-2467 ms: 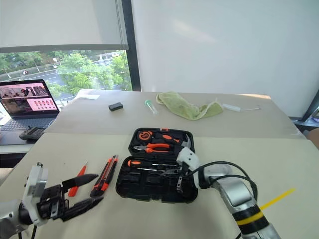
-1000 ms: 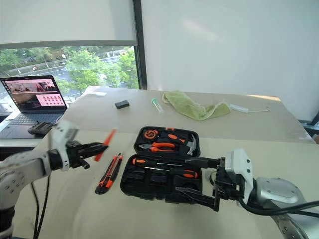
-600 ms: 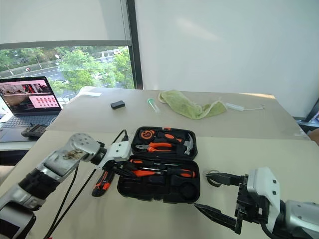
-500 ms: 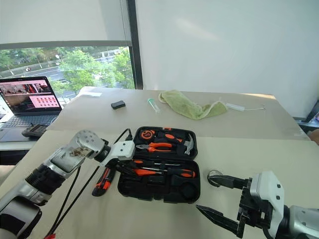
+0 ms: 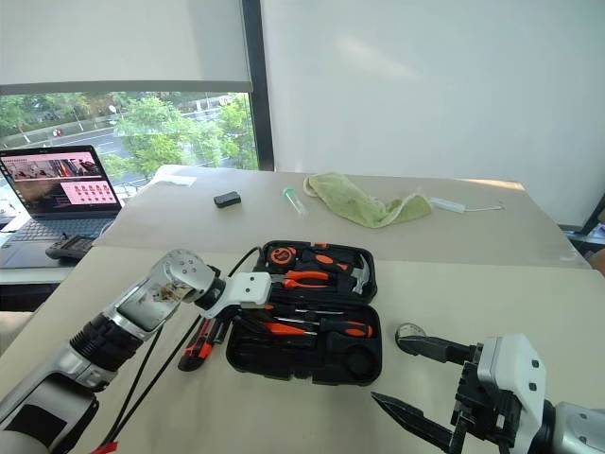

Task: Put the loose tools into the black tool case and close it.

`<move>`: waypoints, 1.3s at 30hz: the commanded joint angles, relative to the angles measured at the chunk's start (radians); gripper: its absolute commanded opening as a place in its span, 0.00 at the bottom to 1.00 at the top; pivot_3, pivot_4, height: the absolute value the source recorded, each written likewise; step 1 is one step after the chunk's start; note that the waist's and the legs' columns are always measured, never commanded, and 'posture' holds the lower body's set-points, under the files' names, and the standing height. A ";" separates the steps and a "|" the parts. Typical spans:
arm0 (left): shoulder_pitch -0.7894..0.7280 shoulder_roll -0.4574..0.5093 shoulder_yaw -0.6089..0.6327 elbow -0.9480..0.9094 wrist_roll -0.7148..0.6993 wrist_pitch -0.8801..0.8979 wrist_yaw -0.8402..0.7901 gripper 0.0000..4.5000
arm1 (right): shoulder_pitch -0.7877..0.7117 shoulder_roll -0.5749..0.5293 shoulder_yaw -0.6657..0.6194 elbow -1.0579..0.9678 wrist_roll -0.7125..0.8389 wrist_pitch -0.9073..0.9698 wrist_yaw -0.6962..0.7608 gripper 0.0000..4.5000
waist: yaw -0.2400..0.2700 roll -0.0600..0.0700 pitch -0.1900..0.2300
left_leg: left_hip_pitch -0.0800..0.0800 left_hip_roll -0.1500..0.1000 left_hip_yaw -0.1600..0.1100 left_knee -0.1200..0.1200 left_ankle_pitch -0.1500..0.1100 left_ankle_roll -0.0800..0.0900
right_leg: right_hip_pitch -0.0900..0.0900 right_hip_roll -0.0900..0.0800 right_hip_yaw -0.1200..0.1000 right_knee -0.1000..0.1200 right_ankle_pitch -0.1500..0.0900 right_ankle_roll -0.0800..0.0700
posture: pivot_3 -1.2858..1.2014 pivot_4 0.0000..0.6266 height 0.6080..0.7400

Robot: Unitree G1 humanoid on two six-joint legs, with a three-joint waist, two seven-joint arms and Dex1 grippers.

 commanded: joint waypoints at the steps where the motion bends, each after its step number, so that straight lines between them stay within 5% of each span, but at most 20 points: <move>1: 0.011 -0.008 -0.023 -0.007 0.030 0.031 0.010 0.11 | -0.002 -0.007 -0.025 -0.016 0.020 -0.029 -0.003 1.00 | 0.000 0.000 0.000 | 0.000 0.000 0.000 0.000 0.000 0.000 | 0.000 0.000 0.000 0.000 0.000 0.000 | 0.52 0.24 1.00; 15: 0.038 0.024 -0.025 -0.043 0.041 0.076 -0.014 0.11 | 0.021 0.002 -0.034 -0.029 0.021 -0.035 -0.003 1.00 | -0.011 0.000 0.000 | 0.000 0.000 0.000 0.000 0.000 0.000 | 0.000 0.000 0.001 0.001 0.000 0.000 | 0.52 0.24 1.00; 16: 0.039 0.024 -0.014 -0.046 0.034 0.070 -0.013 0.32 | 0.022 0.002 -0.034 -0.030 0.021 -0.036 -0.004 1.00 | -0.012 0.000 0.000 | 0.000 0.000 0.000 0.000 0.000 0.000 | 0.000 0.000 0.001 0.001 0.000 0.000 | 0.52 0.24 1.00; 20: 0.054 0.006 0.105 -0.098 -0.079 0.100 -0.002 0.61 | 0.038 0.004 -0.041 -0.032 0.024 -0.044 -0.003 1.00 | -0.013 0.000 0.000 | 0.000 0.000 0.000 0.000 0.000 0.000 | -0.001 0.000 0.001 0.001 0.000 0.000 | 0.52 0.24 1.00; 23: 0.083 0.006 0.230 -0.143 -0.207 0.173 -0.003 0.61 | 0.049 0.006 -0.047 -0.031 0.021 -0.053 0.000 1.00 | -0.013 0.000 0.000 | -0.001 0.000 0.000 0.000 0.000 0.000 | -0.002 0.000 0.000 0.001 0.000 0.000 | 0.52 0.24 1.00; 26: 0.145 0.007 0.335 -0.152 -0.295 0.166 0.008 0.45 | 0.046 0.005 -0.046 -0.030 0.025 -0.056 -0.007 1.00 | -0.013 0.000 0.000 | 0.000 0.001 -0.001 0.001 0.000 0.000 | -0.001 -0.001 0.000 0.002 0.000 0.000 | 0.52 0.24 1.00; 31: 0.236 -0.029 0.362 -0.159 -0.310 0.130 0.081 0.04 | 0.036 0.000 -0.039 -0.023 0.028 -0.058 -0.014 1.00 | -0.011 0.000 0.000 | 0.000 0.000 -0.001 0.002 0.000 0.000 | 0.000 -0.001 0.001 0.002 0.000 0.000 | 0.52 0.24 1.00; 39: 0.272 -0.148 0.326 -0.157 -0.281 0.096 0.243 0.02 | 0.013 -0.030 -0.058 -0.019 0.055 -0.048 -0.029 1.00 | 0.001 0.000 0.000 | -0.001 0.000 -0.001 0.007 -0.001 0.002 | 0.001 -0.002 0.000 0.002 0.001 0.001 | 0.52 0.24 1.00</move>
